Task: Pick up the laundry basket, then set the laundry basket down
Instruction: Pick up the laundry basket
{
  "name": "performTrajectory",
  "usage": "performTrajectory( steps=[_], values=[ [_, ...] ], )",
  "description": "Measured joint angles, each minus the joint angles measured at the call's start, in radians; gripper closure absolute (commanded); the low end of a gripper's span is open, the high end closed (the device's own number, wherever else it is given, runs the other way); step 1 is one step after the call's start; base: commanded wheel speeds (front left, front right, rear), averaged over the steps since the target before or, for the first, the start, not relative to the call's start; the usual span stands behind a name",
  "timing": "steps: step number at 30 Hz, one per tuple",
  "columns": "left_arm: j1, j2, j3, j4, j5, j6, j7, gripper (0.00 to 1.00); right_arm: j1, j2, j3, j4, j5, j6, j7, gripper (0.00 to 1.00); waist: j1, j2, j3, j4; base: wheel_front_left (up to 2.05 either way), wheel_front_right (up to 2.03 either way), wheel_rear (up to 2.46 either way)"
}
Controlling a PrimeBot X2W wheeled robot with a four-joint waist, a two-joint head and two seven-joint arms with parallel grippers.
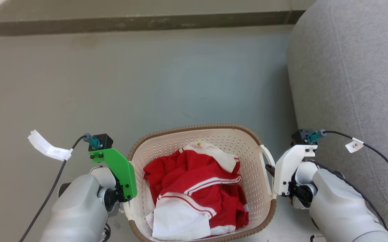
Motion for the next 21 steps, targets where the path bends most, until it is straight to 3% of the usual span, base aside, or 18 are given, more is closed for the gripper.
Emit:
performTrajectory(
  steps=[21],
  values=[
    [0.078, -0.01, 0.01, 0.062, -0.059, 0.0, 0.097, 1.0, 0.036, 0.01, 0.013, 0.068, 0.064, 0.008, 0.149, 1.0, 0.0, 0.0, -0.215, -0.023, 0.0, 0.0, 0.0]
  ],
)
